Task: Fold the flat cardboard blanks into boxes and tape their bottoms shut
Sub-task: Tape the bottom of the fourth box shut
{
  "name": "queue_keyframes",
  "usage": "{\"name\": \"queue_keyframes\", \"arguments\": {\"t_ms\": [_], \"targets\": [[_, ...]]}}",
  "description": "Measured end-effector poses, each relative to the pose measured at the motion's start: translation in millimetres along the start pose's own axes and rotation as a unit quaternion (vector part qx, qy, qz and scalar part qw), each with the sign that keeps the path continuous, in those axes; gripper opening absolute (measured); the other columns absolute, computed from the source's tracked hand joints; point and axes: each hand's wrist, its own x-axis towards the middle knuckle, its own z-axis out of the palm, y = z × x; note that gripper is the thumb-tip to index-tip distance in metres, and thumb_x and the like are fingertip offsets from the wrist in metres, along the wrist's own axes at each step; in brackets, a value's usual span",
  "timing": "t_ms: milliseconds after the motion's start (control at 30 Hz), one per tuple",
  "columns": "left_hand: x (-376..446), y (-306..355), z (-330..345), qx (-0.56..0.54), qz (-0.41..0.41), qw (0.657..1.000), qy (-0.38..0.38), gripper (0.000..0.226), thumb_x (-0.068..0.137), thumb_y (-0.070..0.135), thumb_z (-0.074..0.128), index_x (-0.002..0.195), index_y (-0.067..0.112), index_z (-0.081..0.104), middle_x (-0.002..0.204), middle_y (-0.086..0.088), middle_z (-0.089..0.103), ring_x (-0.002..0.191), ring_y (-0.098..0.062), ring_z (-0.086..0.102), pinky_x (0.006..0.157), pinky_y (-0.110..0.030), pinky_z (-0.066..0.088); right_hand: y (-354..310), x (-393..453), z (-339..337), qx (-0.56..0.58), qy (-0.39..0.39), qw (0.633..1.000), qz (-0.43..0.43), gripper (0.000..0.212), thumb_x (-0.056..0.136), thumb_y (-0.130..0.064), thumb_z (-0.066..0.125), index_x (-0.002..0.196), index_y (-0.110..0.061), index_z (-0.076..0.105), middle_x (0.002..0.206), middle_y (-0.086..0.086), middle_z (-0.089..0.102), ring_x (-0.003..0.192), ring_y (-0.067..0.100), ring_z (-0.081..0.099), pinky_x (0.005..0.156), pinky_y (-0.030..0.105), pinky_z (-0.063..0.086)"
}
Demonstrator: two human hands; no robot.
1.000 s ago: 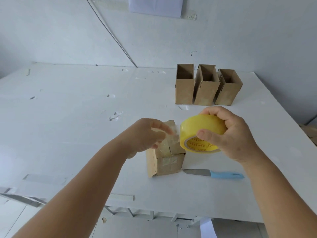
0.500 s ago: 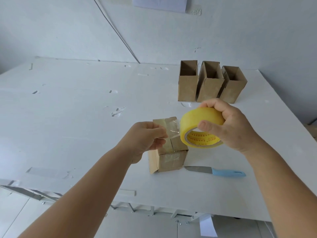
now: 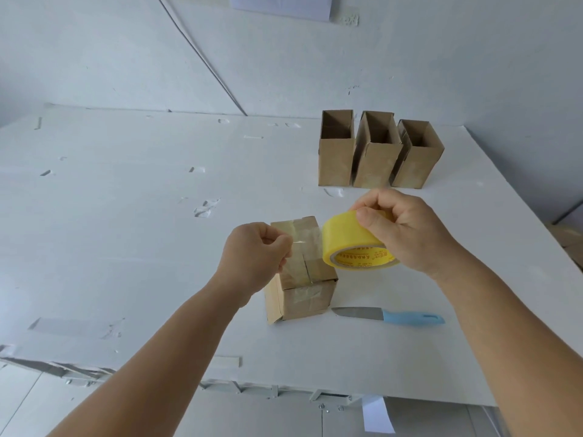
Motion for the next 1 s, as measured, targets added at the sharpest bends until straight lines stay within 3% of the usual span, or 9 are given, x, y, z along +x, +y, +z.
{"name": "queue_keyframes", "arguments": {"t_ms": [200,333,433,600,700,767,833,900,1000], "targets": [[-2.1,2.9,-17.6,0.042,0.012,0.999,0.006,0.014,0.084,0.012,0.06,0.072,0.011,0.067,0.059,0.005,0.068,0.055,-0.009,0.06,0.066,-0.038,0.058,8.1,4.2,-13.7,-0.221,-0.07,0.972,0.04,0.007,0.084,-0.048,0.056,0.078,-0.045,0.058,0.095,-0.011,0.061,0.091,0.017,0.055,0.075,0.036,0.05],[-4.5,-2.5,-20.4,0.058,-0.011,0.998,-0.016,0.016,0.083,0.01,0.059,0.07,0.008,0.068,0.057,0.004,0.065,0.054,-0.01,0.057,0.06,-0.032,0.054,0.7,7.5,-14.1,-0.255,-0.095,0.961,0.054,0.03,0.082,-0.056,0.045,0.08,-0.033,0.063,0.086,-0.007,0.062,0.085,0.017,0.056,0.075,0.036,0.049],[-4.0,-7.5,-22.9,0.044,-0.048,0.996,-0.066,0.016,0.085,0.007,0.058,0.072,0.003,0.066,0.064,-0.001,0.063,0.058,-0.011,0.058,0.058,-0.023,0.053,-1.7,9.2,-9.6,-0.285,-0.119,0.95,0.045,0.036,0.093,-0.047,0.035,0.069,-0.03,0.057,0.071,-0.006,0.058,0.076,0.019,0.054,0.066,0.033,0.043],[-5.5,-8.5,-20.0,-0.04,-0.07,0.993,-0.088,0.015,0.089,0.011,0.056,0.077,0.006,0.064,0.08,-0.007,0.068,0.073,-0.014,0.065,0.075,-0.031,0.058,-3.7,12.6,-11.7,-0.257,-0.121,0.956,0.076,0.023,0.091,-0.038,0.041,0.087,-0.03,0.062,0.091,-0.009,0.063,0.087,0.015,0.055,0.076,0.033,0.046],[-6.6,-0.4,-17.1,-0.049,-0.039,0.996,-0.06,0.017,0.088,0.007,0.054,0.074,0.004,0.063,0.066,-0.004,0.067,0.062,-0.012,0.064,0.07,-0.029,0.057,-4.7,13.6,-21.2,-0.203,-0.121,0.967,0.097,0.022,0.089,-0.039,0.05,0.079,-0.023,0.062,0.08,-0.01,0.061,0.078,0.012,0.056,0.069,0.03,0.042],[-5.3,4.9,-17.2,-0.029,-0.011,0.999,-0.031,0.016,0.086,0.007,0.054,0.074,0.005,0.063,0.058,0.001,0.065,0.058,-0.011,0.063,0.068,-0.03,0.056,-0.2,12.6,-30.1,-0.124,-0.146,0.974,0.123,0.04,0.086,-0.046,0.055,0.076,-0.007,0.059,0.067,-0.003,0.052,0.065,0.014,0.049,0.065,0.032,0.038],[-3.1,9.1,-18.5,-0.013,0.007,1.0,-0.013,0.015,0.086,0.008,0.054,0.074,0.006,0.062,0.055,0.004,0.063,0.055,-0.009,0.061,0.065,-0.028,0.054,4.6,8.4,-39.1,-0.01,-0.174,0.975,0.137,0.056,0.076,-0.052,0.058,0.076,0.004,0.052,0.066,0.006,0.042,0.062,0.017,0.042,0.064,0.032,0.035],[-1.5,10.6,-20.0,-0.016,0.007,1.0,-0.009,0.016,0.087,0.008,0.053,0.072,0.007,0.06,0.055,0.003,0.061,0.053,-0.01,0.058,0.063,-0.027,0.052,12.1,2.2,-45.0,0.107,-0.194,0.964,0.146,0.057,0.065,-0.052,0.066,0.077,0.003,0.056,0.066,0.007,0.047,0.059,0.016,0.047,0.06,0.027,0.04],[-0.4,7.7,-22.8,-0.041,-0.016,0.999,-0.02,0.02,0.087,0.007,0.052,0.068,0.008,0.058,0.057,0.001,0.058,0.055,-0.013,0.055,0.061,-0.027,0.05,24.2,-5.6,-48.7,0.225,-0.186,0.94,0.174,0.063,0.044,-0.063,0.082,0.082,-0.014,0.074,0.072,0.005,0.066,0.063,0.013,0.062,0.057,0.02,0.05]]}}
